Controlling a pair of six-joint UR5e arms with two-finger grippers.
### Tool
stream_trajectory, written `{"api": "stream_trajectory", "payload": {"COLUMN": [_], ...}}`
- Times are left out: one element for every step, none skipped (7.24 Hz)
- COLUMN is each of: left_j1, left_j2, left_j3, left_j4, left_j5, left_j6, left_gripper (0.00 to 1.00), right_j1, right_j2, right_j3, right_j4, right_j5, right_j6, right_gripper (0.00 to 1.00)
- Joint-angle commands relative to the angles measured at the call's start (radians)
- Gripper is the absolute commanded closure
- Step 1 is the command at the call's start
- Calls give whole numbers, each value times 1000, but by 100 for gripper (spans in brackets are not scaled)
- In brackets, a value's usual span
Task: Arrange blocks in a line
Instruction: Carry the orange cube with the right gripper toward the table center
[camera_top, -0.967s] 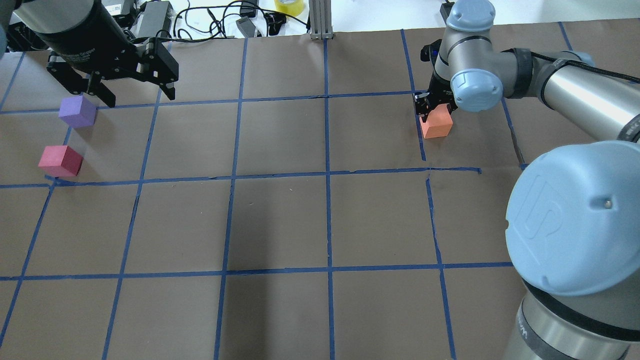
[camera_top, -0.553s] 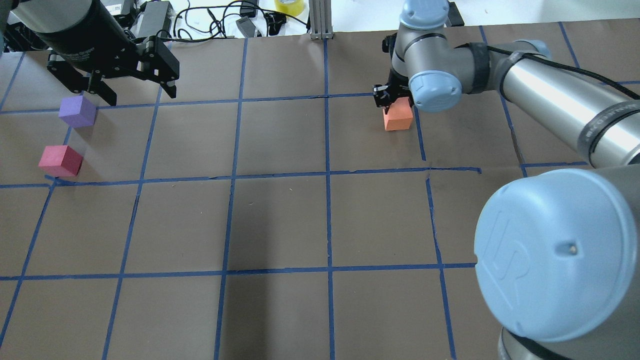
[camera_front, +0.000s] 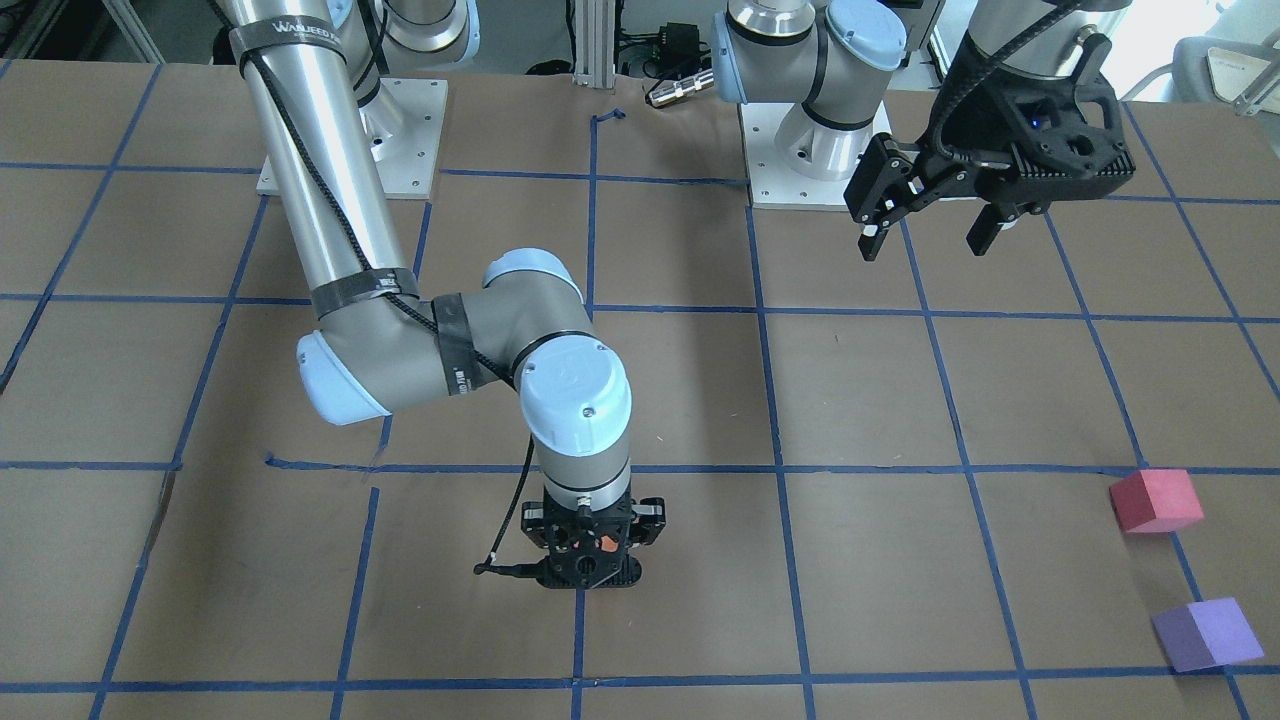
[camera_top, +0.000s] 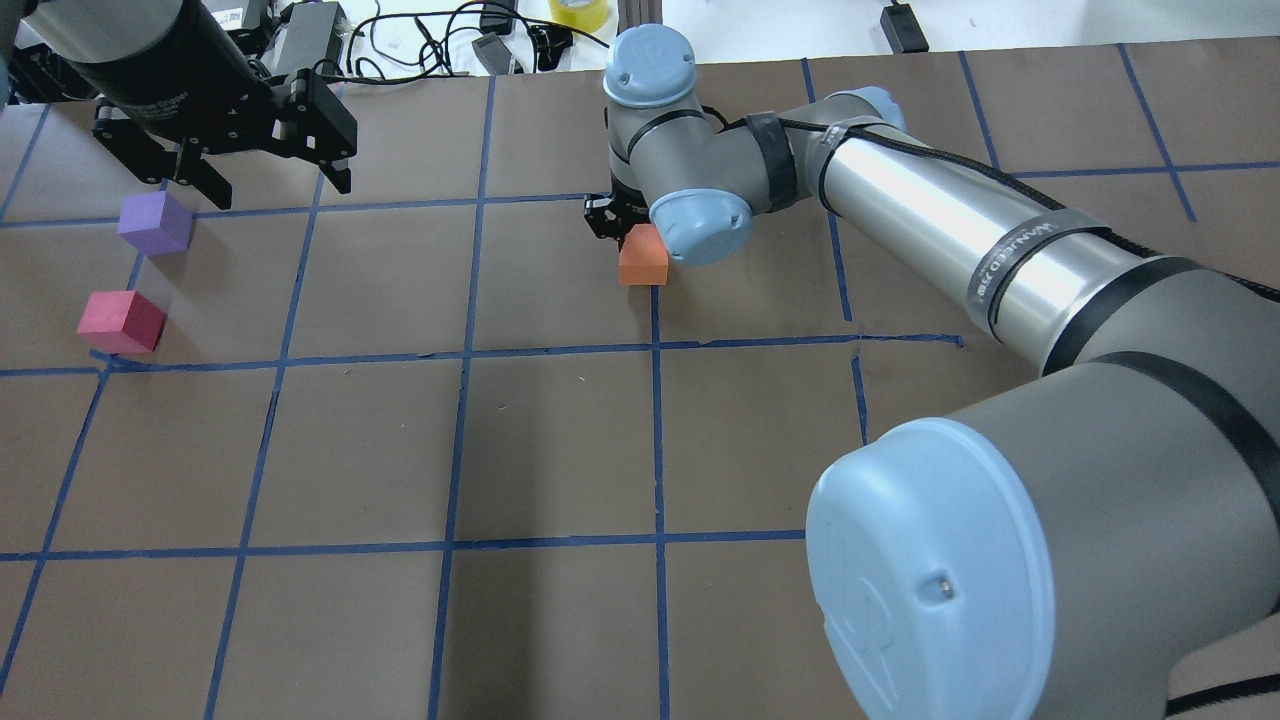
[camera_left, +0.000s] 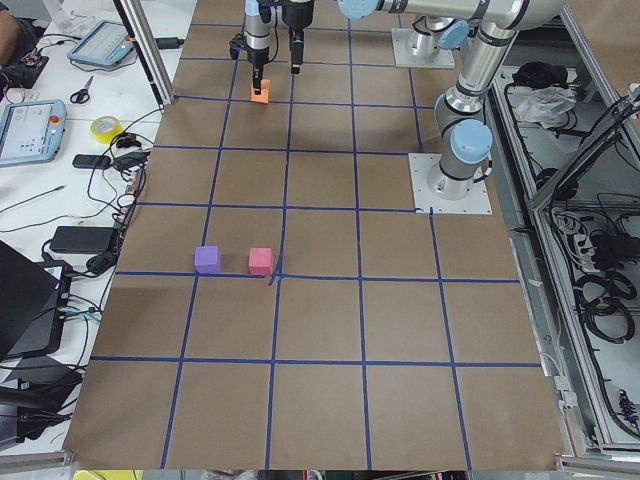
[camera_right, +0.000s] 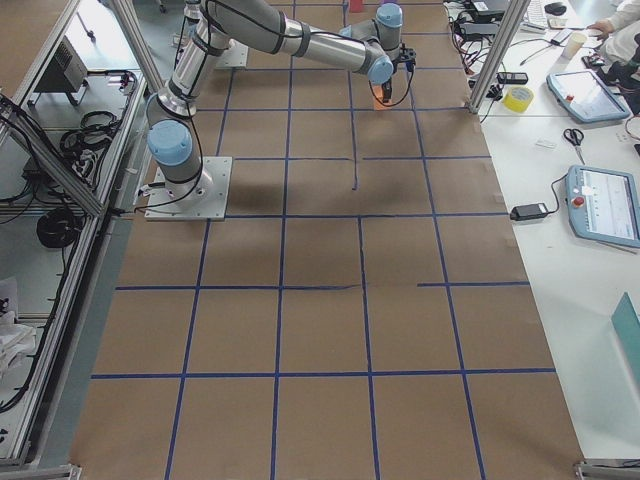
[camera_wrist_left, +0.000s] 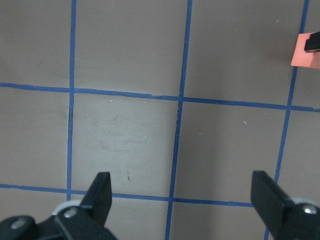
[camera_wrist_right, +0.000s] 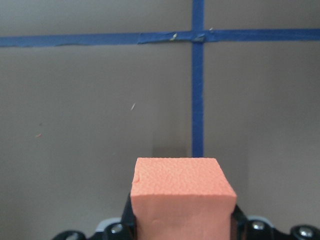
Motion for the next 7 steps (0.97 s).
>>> {"api": "stream_trajectory", "payload": {"left_j1": [0,0,2,2,2,0,0], "left_j2": [1,1,0,3,1,-2,0], "left_j3": [-2,-2,-2,-2,-2,-2,-2], "left_j4": [1,1,1,-1,-2,-2,-8], "left_j5": [1,-1,-2,1,-1,-4,-11], "left_j6": [0,0,0,2,2,2,2], "left_gripper": [0,0,0,0,0,0,0], "right_j1": [36,36,36,36,36,30,5], "right_j2": [11,13,13,23,25,10,-28], "right_j3": [-2,-2,0,4,3,-5,-12], "right_j4": [57,59,60,56,48,60,69], "right_j5": [-25,-33,-33,-27,-24,-31,-24], "right_j6": [3,3,4,7,34,27,22], "right_gripper": [85,85,83,42,3,0,0]}}
